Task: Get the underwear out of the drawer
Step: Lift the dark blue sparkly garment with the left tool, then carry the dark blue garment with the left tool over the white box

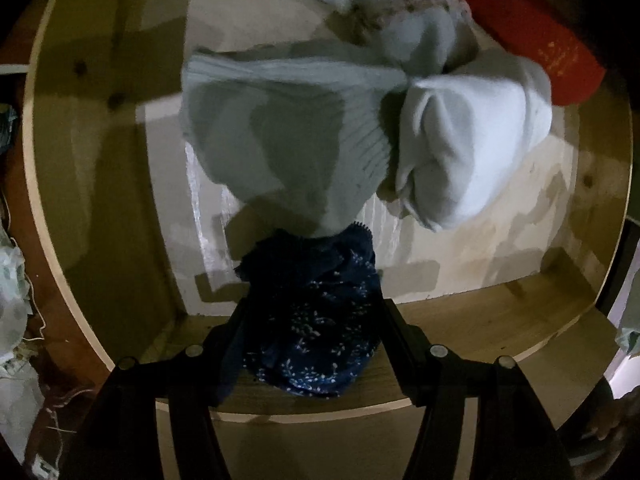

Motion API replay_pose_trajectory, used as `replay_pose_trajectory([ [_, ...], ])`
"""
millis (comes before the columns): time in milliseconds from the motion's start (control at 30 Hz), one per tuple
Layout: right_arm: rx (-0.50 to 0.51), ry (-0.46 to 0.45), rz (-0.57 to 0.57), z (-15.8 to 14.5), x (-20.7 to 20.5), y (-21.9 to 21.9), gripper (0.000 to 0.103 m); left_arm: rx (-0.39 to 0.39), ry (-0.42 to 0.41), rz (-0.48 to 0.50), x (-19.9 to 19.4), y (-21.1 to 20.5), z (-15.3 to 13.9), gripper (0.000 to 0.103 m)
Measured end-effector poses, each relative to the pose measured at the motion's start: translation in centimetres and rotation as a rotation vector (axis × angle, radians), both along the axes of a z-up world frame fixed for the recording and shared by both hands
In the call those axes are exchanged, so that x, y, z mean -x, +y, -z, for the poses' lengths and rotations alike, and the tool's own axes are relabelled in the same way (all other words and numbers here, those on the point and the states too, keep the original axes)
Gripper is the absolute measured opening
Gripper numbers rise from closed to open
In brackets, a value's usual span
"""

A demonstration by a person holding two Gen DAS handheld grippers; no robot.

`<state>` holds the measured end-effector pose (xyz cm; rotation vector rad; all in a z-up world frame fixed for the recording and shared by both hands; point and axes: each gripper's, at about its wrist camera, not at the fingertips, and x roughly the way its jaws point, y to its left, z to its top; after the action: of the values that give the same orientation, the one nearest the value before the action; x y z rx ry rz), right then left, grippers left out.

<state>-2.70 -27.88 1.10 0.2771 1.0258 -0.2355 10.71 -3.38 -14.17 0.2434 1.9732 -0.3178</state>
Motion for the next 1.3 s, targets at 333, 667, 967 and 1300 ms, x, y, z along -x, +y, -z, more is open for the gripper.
replay_pose_trajectory([
  [333, -0.017, 0.010, -0.011, 0.3, -0.2, 0.1, 0.040, 0.010, -0.033, -0.023, 0.8, -0.8, 0.8, 0.041],
  [667, -0.008, 0.008, -0.023, 0.4, -0.3, 0.3, 0.040, 0.033, -0.202, 0.003, 3.5, -1.4, -1.8, 0.029],
  [967, 0.030, 0.028, -0.054, 1.1, -0.6, 1.0, 0.040, 0.101, -0.484, 0.043, 6.2, -1.0, -7.3, 0.029],
  [1300, 0.068, 0.048, -0.077, 1.9, -0.9, 1.5, 0.040, 0.155, -0.738, 0.003, 7.5, 2.1, -13.0, 0.029],
])
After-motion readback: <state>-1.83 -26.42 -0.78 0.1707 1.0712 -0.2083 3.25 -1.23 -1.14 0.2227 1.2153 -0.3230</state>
